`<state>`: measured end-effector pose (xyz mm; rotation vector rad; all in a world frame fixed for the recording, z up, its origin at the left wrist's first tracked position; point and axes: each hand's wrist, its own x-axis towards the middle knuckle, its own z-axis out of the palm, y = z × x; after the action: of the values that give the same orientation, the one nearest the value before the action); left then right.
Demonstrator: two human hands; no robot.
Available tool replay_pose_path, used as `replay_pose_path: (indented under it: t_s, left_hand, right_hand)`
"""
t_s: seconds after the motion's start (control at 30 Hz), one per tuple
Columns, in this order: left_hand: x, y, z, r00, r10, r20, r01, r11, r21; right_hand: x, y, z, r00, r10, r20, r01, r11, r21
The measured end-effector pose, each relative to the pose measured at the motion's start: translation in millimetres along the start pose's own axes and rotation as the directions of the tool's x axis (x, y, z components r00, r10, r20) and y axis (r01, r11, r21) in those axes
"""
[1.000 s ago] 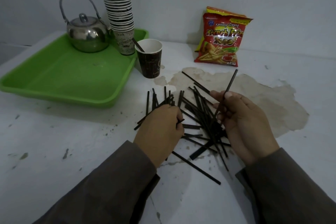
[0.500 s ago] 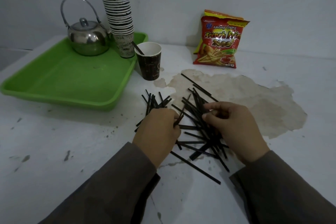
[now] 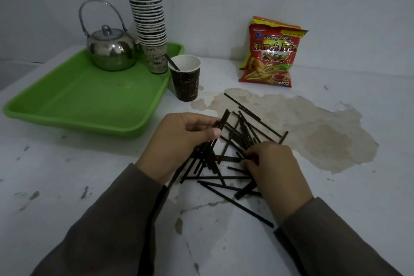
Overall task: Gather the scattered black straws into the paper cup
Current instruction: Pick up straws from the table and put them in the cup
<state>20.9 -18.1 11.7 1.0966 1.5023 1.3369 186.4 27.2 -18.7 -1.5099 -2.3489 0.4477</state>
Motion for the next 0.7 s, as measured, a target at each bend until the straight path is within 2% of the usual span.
replay_pose_path:
  t_s: [0.17, 0.4, 0.47, 0.57, 0.7]
  left_hand:
    - [1.8, 4.3, -3.9, 0.999, 0.039, -0.014, -0.040, 0.990, -0.135]
    - [3.9, 2.3, -4.2, 0.997, 0.075, -0.010, -0.075, 0.983, -0.170]
    - [4.3, -0.1, -4.7, 0.998, 0.056, 0.001, -0.055, 0.986, -0.156]
    - [5.1, -3.3, -5.4, 0.999, 0.047, 0.014, -0.045, 0.991, -0.123]
    - [5.8, -4.2, -6.1, 0.997, 0.068, 0.030, -0.063, 0.989, -0.131]
  right_hand:
    - [-0.7, -0.7, 4.7, 0.998, -0.020, -0.052, 0.018, 0.999, -0.040]
    - [1.3, 1.2, -14.3, 0.998, 0.047, -0.046, -0.030, 0.946, 0.322]
    - [2.2, 1.7, -21.6, 0.997, 0.070, -0.018, -0.054, 0.896, 0.441]
    - [0.5, -1.6, -30.1, 0.993, 0.082, 0.090, -0.121, 0.735, 0.667]
    - [-1.3, -4.6, -32.7, 0.981, 0.051, 0.190, -0.184, 0.573, 0.799]
